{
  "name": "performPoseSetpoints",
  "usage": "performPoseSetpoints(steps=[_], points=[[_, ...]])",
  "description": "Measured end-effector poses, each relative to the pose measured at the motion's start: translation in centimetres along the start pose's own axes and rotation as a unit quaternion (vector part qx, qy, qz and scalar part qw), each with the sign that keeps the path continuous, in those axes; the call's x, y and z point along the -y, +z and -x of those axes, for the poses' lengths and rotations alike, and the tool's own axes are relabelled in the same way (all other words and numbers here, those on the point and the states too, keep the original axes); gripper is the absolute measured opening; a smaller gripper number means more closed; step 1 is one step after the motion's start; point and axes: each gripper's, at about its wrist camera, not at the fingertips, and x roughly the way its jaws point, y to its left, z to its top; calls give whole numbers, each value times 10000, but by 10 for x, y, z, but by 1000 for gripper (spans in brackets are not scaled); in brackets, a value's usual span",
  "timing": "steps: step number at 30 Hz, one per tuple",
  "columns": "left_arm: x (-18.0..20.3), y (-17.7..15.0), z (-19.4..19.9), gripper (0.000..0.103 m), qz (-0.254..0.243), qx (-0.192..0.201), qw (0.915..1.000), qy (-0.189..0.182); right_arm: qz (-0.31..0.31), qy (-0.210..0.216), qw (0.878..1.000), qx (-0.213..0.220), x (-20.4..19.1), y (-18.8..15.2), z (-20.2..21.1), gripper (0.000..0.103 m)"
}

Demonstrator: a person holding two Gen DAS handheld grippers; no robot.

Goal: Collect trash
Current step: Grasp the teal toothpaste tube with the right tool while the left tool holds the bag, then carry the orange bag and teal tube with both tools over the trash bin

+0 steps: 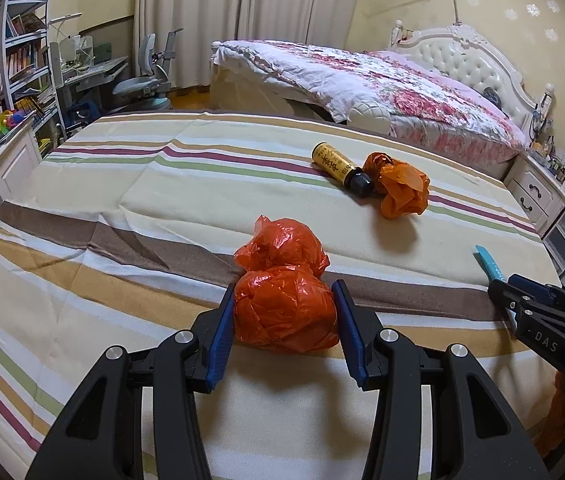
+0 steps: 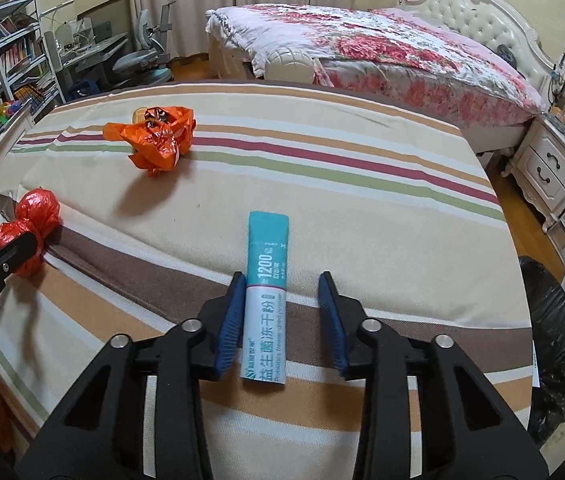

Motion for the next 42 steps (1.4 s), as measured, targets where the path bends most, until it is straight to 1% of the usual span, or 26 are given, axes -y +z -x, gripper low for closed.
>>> performPoseSetpoints(steps=[1, 2, 9, 16, 23, 28, 33, 37, 42], points=[[0, 0, 0, 47, -4, 4, 10000, 5, 9, 18, 10000, 6, -1, -1, 1, 25], [0, 0, 0, 47, -11, 8, 10000, 16, 14, 17, 10000, 6, -1, -2, 2, 18], [5, -3, 4, 47, -49, 35, 10000, -1, -99, -34, 9999, 89, 7, -13, 12, 18], [28, -8, 12, 47, -184, 97, 9996, -201, -307, -153, 9992, 227, 29, -22, 30, 17], [75, -11, 16, 47, -507, 120, 9968, -601, -594, -434, 9967, 346, 65, -35, 47, 18], [119, -14, 19, 47, -858, 203, 9920, -904, -900, -724, 9922, 458, 102, -42, 59, 18], [162, -13, 20, 47, -1149, 258, 9856, -1210, -1277, -1073, 9842, 601, 142, -50, 73, 18], [198, -11, 18, 47, -1394, 300, 9788, -1472, -1530, -1372, 9762, 687, 171, -56, 81, 18], [241, -9, 15, 47, -1696, 331, 9699, -1714, -1894, -1578, 9662, 752, 205, -63, 86, 18]])
